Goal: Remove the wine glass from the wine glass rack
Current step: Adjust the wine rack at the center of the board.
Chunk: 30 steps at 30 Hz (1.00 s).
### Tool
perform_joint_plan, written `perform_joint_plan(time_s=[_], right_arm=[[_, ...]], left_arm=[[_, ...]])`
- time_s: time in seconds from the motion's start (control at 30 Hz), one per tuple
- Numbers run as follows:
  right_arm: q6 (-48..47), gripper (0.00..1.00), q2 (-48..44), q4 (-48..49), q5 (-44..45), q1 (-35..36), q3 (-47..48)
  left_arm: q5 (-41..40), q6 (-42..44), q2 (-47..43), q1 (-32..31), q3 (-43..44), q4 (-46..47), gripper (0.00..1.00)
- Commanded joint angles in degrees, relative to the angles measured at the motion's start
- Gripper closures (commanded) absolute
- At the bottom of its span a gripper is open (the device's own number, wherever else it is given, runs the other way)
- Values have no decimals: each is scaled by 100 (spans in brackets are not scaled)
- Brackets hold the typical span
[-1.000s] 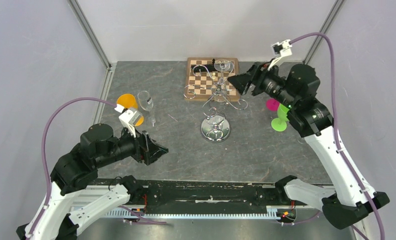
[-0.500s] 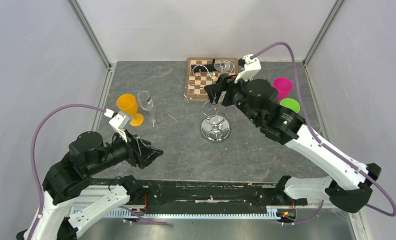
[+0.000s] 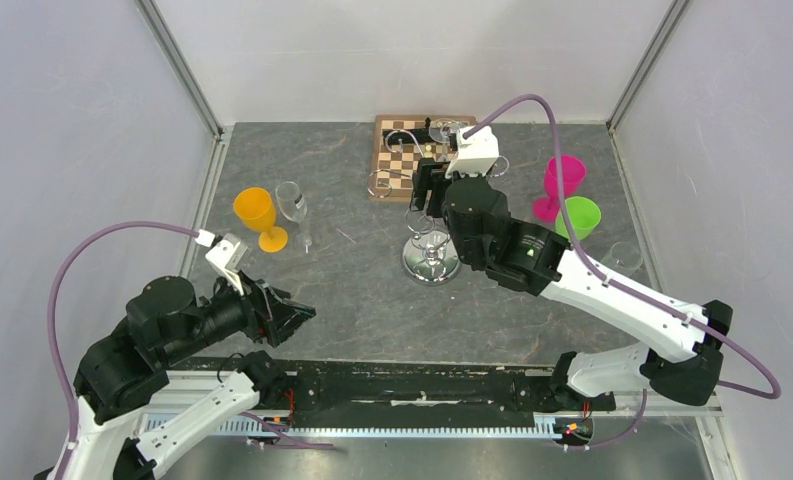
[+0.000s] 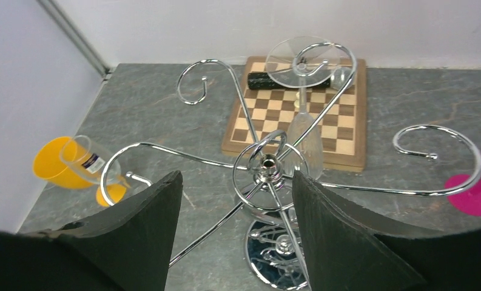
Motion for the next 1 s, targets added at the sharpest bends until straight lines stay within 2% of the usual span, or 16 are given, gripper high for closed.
perform_joint_plan(time_s=[0.0,0.17,0.53,0.97], right_arm=[[-169,31,127,355,758,57,233],[-297,33,214,605,955,58,193],[-679,44,527,939,1272,70,255],[-1037,68,606,1319,1418,71,180]], left_arm=[[-123,-23,-74,-28,128,-13,23],[-156,27,-98,-26,136,-37,23],[-213,119,-98,-28,158,-124,22],[-271,173,-111,-28,210,-226,21]])
